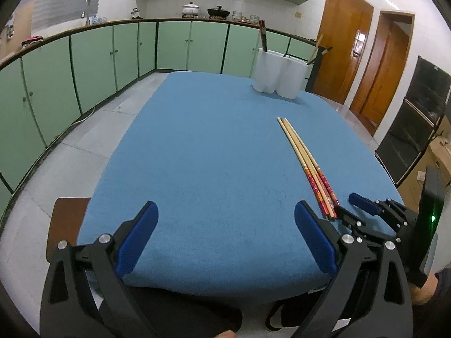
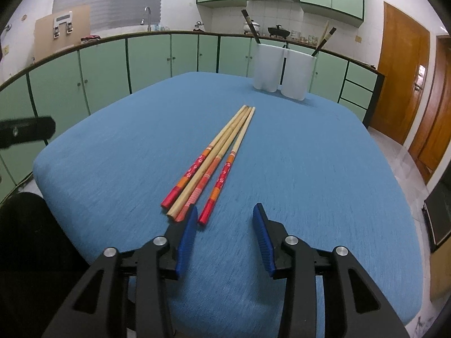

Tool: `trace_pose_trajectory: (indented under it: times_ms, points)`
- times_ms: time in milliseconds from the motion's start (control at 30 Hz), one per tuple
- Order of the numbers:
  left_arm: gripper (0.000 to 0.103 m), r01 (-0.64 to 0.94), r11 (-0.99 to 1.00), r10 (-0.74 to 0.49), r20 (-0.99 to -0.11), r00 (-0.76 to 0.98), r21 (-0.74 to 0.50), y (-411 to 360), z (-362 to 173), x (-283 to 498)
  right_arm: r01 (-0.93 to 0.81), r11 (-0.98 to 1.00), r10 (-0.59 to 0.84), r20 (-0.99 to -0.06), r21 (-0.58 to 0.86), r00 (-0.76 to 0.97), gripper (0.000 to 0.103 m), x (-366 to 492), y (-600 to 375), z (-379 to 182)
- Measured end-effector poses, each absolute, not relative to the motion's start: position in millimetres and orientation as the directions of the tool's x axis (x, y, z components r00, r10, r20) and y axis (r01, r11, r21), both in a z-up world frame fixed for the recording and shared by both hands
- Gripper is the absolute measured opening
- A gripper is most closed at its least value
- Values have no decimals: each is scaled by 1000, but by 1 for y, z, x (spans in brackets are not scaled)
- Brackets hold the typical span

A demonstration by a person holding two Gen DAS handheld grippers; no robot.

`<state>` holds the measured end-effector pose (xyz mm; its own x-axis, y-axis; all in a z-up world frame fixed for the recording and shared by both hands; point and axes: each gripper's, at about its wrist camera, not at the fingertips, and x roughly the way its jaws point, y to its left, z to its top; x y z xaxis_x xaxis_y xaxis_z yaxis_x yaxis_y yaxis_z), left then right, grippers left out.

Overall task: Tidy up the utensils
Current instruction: 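Move both open tools back over the remaining chopsticks, then grasp a red-patterned chopstick by its end with the right tool, then grasp another red-patterned chopstick with the left tool while the right tool holds its chopstick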

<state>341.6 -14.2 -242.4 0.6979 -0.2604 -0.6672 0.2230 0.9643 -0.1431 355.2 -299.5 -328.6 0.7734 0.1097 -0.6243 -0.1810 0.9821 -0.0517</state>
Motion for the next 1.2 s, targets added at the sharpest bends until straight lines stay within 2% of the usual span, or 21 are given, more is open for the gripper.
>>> trace_pose_trajectory:
  times_ms: [33, 67, 100, 133, 400, 633, 1200]
  points:
    - [94, 229, 963, -265, -668, 696, -143, -16, -244, 343, -177, 983, 105, -626, -53, 773, 23, 356, -300, -329]
    - [94, 240, 961, -271, -668, 693, -140, -20, -246, 344, -169, 984, 97, -628, -56, 773, 18, 358, -303, -328]
    - [94, 253, 958, -277, -669, 690, -136, -25, -248, 345, -158, 986, 88, -630, -56, 772, 9, 359, -306, -328]
    - [94, 261, 956, -282, -669, 687, -134, -28, -251, 345, -144, 988, 78, -633, -53, 770, 7, 360, -310, -328]
    - [94, 344, 934, -312, -701, 641, -101, -78, -280, 345, -11, 1000, -6, -642, -23, 767, 6, 354, -373, -329]
    - [94, 355, 935, -239, -734, 636, 3, -113, -301, 346, 22, 1000, -7, -639, 16, 769, 6, 346, -390, -329]
    - [94, 365, 931, -247, -729, 639, 5, -130, -302, 355, 23, 999, 9, -633, 41, 774, 6, 345, -396, -332]
